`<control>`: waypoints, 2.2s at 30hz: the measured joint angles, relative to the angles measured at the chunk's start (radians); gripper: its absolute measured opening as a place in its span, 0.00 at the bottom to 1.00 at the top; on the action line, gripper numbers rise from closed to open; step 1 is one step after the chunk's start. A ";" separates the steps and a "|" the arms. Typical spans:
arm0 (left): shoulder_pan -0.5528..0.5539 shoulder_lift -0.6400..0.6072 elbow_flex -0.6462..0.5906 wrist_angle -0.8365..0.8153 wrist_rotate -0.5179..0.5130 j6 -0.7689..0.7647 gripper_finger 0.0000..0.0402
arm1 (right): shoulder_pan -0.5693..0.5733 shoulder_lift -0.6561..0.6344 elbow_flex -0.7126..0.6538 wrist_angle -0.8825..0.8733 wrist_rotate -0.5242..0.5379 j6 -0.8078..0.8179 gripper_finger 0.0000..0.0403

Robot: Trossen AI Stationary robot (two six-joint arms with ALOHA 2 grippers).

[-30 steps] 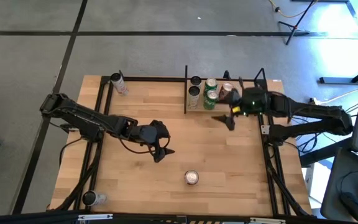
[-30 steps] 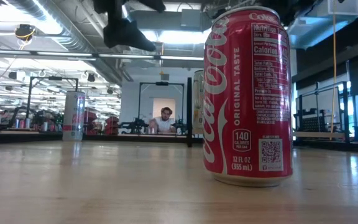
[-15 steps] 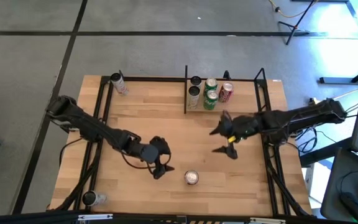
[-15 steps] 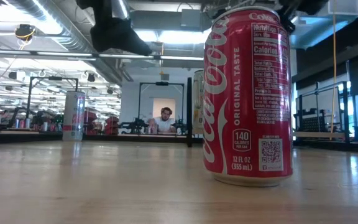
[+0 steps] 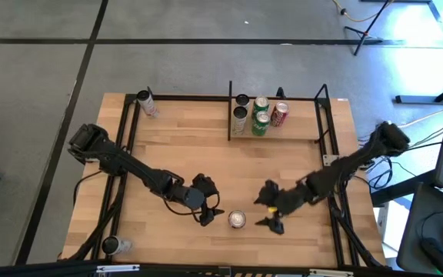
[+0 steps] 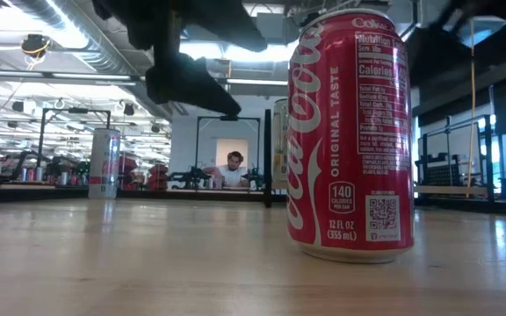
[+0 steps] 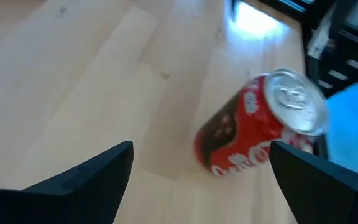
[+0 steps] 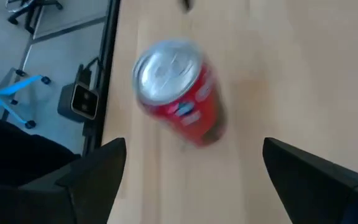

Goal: Place canned beverage on shelf
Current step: Put the red-white soda can on the shelf aligned with the other red-white soda can

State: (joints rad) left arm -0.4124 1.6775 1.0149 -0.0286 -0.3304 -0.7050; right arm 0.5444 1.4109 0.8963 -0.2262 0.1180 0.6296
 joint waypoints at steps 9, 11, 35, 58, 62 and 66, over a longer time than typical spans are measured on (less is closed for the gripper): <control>-0.003 0.110 0.000 0.080 -0.071 0.000 0.91 | 0.074 0.189 -0.001 0.192 0.129 0.203 0.90; -0.003 0.133 0.000 0.110 -0.069 0.000 0.91 | 0.070 0.217 -0.001 0.234 0.149 0.214 0.90; -0.051 0.160 0.000 0.186 0.036 -0.001 0.91 | -0.035 0.175 0.000 0.045 0.087 0.178 0.90; -0.059 0.154 0.001 0.169 -0.032 0.034 0.91 | 0.083 0.229 0.001 0.190 0.255 0.158 0.90; -0.083 0.154 0.001 0.169 0.013 0.027 0.91 | 0.084 0.191 0.035 0.180 0.259 0.134 0.90; -0.114 0.154 0.001 0.169 0.008 -0.002 0.91 | 0.084 0.188 0.075 0.179 0.335 0.066 0.90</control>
State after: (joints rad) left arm -0.5267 1.8317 1.0157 0.1406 -0.3226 -0.7069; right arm 0.6281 1.5987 0.9713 -0.0476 0.4532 0.6960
